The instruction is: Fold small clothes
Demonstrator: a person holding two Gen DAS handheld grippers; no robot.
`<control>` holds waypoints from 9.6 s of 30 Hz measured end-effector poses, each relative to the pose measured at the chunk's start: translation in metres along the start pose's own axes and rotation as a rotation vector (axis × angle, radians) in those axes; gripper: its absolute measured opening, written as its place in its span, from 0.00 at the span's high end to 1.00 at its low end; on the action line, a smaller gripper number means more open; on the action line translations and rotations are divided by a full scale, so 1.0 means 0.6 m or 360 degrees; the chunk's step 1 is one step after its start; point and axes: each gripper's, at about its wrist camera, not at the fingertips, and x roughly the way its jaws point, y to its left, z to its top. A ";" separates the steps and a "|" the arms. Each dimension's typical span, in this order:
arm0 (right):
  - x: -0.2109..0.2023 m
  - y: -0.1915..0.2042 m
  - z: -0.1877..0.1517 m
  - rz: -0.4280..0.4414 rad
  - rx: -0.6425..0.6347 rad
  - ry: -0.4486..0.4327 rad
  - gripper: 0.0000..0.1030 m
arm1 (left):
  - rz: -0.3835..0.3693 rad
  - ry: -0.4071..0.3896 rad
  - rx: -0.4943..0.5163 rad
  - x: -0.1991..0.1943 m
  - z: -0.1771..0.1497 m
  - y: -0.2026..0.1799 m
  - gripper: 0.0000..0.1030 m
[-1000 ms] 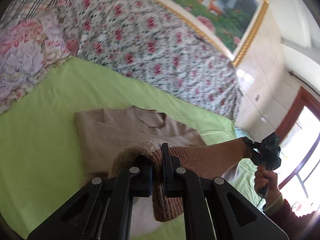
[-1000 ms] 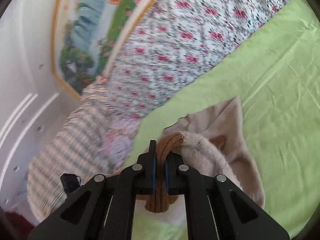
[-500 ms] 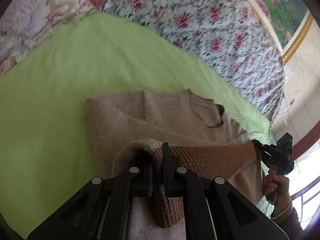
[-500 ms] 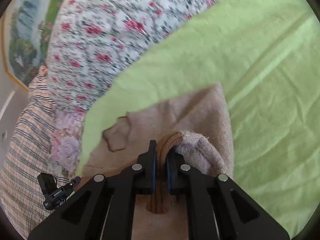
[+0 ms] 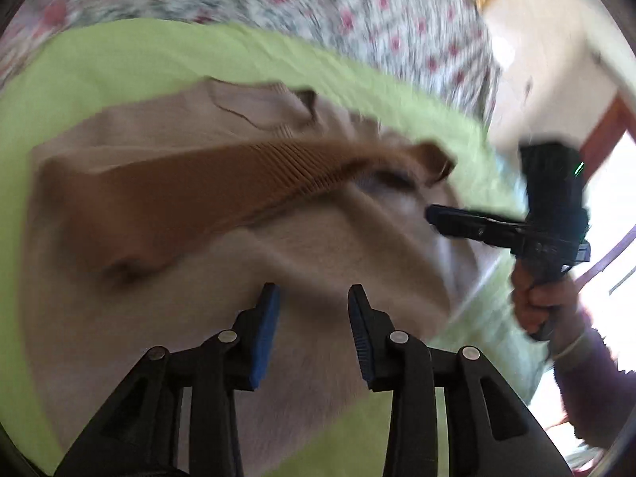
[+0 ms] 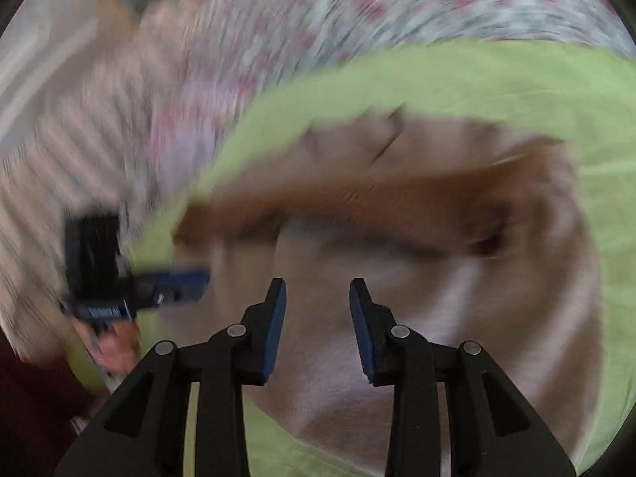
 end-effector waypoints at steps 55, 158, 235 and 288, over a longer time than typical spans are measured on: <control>-0.102 0.031 -0.189 -0.0022 0.0746 -0.0523 0.54 | 0.0120 -0.0406 -0.1052 -0.118 -0.170 0.088 0.39; -0.054 -0.098 -0.004 0.0350 0.0583 -0.0209 0.68 | -0.0211 -0.0069 -0.0255 0.035 0.068 0.009 0.55; -0.103 0.124 -0.186 0.0167 0.0438 -0.0432 0.95 | 0.0695 -0.0290 -0.0197 -0.070 -0.262 -0.040 0.85; 0.013 -0.001 -0.044 -0.0253 0.0583 -0.0293 0.91 | 0.0222 -0.0086 0.0028 -0.015 -0.229 -0.093 0.87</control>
